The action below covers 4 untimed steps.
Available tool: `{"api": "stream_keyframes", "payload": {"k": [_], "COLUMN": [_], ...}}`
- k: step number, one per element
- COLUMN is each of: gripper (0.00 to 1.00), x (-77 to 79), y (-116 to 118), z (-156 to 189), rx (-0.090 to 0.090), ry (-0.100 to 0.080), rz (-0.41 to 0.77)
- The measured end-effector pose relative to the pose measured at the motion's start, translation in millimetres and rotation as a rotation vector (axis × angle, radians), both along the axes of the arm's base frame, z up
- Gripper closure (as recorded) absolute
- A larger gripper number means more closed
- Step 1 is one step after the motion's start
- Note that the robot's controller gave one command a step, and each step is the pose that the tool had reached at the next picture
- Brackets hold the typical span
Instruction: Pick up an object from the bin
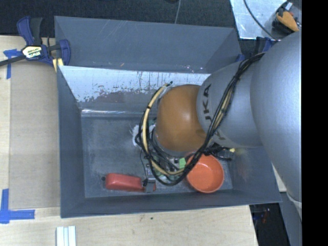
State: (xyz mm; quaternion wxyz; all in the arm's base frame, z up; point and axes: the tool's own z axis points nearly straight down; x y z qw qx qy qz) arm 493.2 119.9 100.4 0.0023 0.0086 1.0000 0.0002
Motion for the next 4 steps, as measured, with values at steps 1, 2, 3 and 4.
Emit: {"api": "stream_keyframes", "payload": {"k": [1, 2, 3, 4], "gripper": [0.00, 1.00, 1.00, 1.00], "x": [-6.6, 1.0, 1.0, -3.5], "y": [15, 16, 15, 14], "z": [-28, -26, -26, -4], "rx": [0.003, 0.007, 0.007, 0.001], "ry": [-0.009, -0.019, -0.019, -0.003], "rz": [-0.082, -0.213, -0.214, -0.213]}}
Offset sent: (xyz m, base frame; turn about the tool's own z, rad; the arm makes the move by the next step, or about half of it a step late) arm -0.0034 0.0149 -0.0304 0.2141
